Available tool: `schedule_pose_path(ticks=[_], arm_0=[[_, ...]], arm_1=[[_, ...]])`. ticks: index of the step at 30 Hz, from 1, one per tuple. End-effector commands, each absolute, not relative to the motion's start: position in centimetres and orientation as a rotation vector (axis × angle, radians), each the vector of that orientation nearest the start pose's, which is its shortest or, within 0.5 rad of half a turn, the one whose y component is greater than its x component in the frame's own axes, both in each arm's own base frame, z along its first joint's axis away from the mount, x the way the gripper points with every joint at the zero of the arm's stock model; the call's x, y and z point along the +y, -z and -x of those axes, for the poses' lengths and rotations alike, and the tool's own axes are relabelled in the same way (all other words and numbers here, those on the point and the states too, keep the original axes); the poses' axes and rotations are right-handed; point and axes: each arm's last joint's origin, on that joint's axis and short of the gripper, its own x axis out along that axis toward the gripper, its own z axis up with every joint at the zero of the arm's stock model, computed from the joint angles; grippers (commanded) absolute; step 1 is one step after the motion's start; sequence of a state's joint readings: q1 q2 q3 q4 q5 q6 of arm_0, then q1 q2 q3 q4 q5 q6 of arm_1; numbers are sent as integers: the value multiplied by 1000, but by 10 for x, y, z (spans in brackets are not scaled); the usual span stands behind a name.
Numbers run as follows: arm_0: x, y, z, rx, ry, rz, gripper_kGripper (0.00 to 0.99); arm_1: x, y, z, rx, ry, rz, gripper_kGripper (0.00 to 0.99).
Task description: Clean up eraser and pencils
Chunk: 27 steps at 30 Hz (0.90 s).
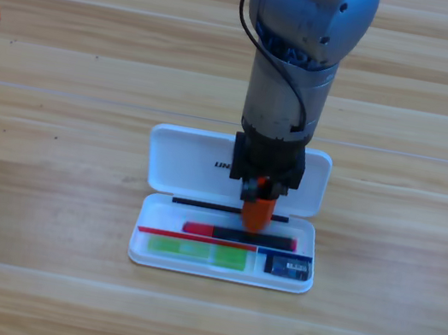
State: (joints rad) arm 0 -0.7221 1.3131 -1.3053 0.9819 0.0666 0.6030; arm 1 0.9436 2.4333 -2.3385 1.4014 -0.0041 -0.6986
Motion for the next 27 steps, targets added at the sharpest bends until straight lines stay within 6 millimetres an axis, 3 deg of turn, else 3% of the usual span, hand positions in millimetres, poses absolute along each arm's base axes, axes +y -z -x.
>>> schedule_pose_path(ticks=[1,5,10,14,19,23,27], arm_0=[[-122,-390,-149,740,863,-921,990],[-122,-388,-148,742,864,-922,990],[-118,-393,-144,718,856,-912,990],[-112,-402,-140,688,820,-889,990],[-92,-429,-138,604,709,-814,990],[-85,-442,-158,514,561,-751,990],[-83,-439,-210,468,464,-659,989]], arm_1=[[415,-215,-286,1178,-1240,1293,824],[411,-230,-283,1156,-1235,1284,865],[397,-271,-268,1097,-1249,1257,877],[377,-304,-252,1063,-1258,1239,897],[340,-342,-226,1041,-1288,1206,905],[306,-369,-200,1008,-1343,1142,931],[258,-382,-184,898,-1355,1007,933]])
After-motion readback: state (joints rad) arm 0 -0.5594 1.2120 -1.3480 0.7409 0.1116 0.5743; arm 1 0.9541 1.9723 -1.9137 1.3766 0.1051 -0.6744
